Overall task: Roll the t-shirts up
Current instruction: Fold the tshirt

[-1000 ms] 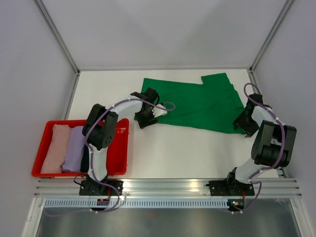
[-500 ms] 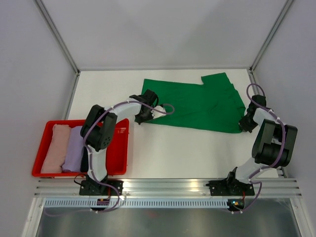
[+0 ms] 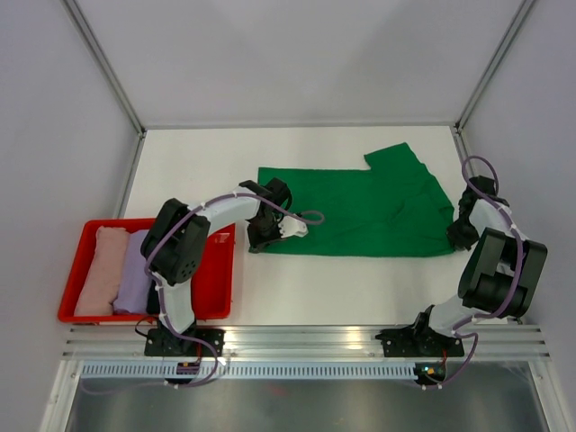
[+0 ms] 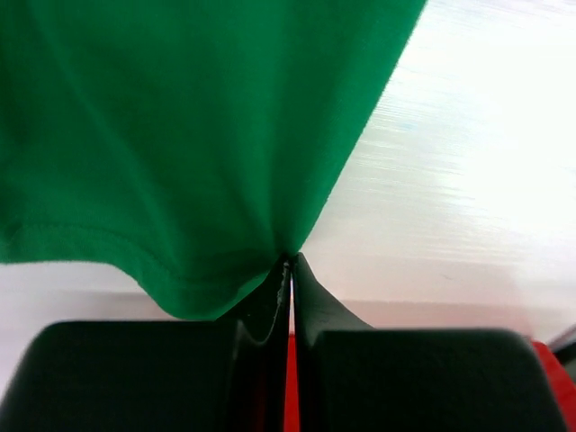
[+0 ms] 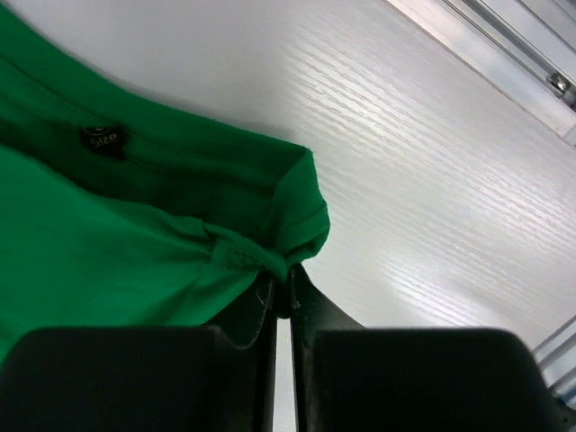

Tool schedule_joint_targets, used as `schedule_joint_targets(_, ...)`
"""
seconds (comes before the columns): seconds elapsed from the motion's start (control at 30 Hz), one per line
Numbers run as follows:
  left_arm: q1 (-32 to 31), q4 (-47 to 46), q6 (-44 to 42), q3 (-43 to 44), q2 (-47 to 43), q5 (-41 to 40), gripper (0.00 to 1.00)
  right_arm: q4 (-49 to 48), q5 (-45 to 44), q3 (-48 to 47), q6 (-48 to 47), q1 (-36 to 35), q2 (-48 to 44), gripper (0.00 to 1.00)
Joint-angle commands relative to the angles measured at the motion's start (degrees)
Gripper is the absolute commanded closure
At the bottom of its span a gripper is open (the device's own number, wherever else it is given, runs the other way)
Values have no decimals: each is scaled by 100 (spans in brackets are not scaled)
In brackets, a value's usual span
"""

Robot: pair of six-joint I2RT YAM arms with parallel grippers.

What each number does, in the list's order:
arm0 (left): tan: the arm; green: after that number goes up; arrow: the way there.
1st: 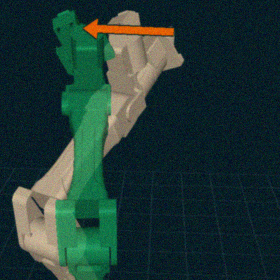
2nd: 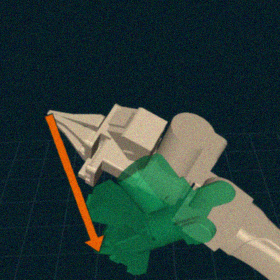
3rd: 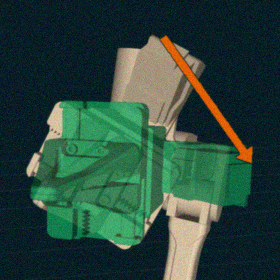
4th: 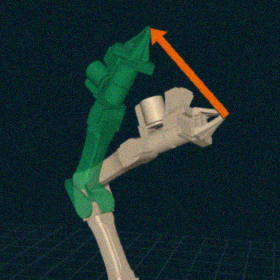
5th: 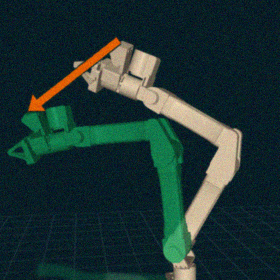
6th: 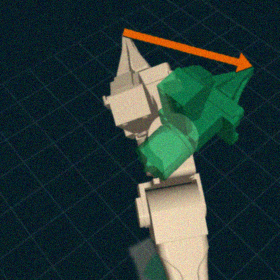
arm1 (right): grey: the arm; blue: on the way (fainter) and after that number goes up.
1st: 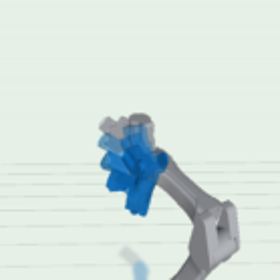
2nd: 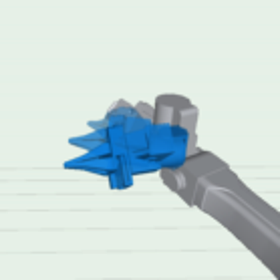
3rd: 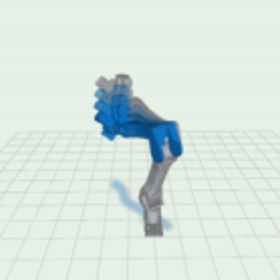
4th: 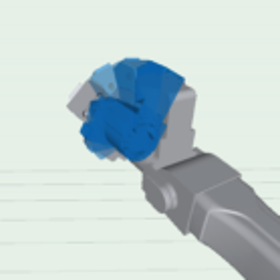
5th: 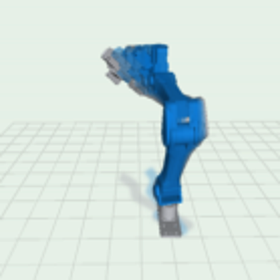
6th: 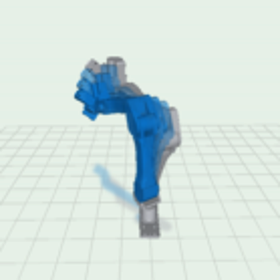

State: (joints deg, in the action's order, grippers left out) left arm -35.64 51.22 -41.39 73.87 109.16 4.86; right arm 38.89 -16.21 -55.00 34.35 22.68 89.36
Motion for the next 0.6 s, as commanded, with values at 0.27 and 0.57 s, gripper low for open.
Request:
schedule_joint_targets(0.27,336,1609,482,1556,-53,1393,34,523,-787,-756,81,124,-445,23)
schedule_joint_targets(0.57,1032,1558,1457,3257,860,1158,58,-93,-798,-2242,-1140,-3048,325,64)
